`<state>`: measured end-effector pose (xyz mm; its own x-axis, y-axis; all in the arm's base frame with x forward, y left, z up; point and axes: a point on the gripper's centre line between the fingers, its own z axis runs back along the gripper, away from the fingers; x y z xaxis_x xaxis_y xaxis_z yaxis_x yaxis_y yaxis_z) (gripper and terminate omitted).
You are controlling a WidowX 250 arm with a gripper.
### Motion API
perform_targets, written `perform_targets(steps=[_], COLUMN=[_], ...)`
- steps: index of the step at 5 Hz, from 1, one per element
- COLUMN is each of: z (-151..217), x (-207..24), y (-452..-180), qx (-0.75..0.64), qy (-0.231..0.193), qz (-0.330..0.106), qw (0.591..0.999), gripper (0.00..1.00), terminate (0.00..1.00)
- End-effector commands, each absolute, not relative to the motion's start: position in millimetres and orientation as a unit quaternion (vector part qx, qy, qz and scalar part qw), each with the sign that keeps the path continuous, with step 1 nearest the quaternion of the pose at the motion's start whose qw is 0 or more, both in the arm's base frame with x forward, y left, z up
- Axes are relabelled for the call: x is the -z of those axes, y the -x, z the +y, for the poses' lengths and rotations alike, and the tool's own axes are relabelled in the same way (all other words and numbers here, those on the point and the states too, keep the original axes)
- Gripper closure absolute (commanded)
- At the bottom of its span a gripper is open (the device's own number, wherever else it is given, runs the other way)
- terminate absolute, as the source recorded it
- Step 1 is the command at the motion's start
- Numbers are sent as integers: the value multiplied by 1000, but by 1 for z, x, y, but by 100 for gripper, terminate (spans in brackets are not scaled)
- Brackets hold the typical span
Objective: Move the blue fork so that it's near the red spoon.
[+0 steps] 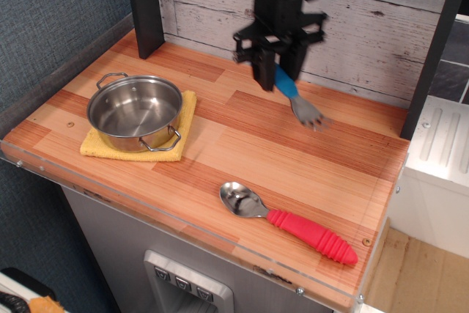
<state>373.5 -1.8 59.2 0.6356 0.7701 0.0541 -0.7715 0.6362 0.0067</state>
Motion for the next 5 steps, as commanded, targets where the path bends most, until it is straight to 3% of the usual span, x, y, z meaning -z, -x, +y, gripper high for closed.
perform_targets(steps=[1, 5], z=[-27, -57], x=[-72, -39], y=[-369, -363], qx=[-287, -238], qy=[10, 1], qz=[-50, -68], qw=[957, 969], gripper=[100, 100], terminate=[0, 0])
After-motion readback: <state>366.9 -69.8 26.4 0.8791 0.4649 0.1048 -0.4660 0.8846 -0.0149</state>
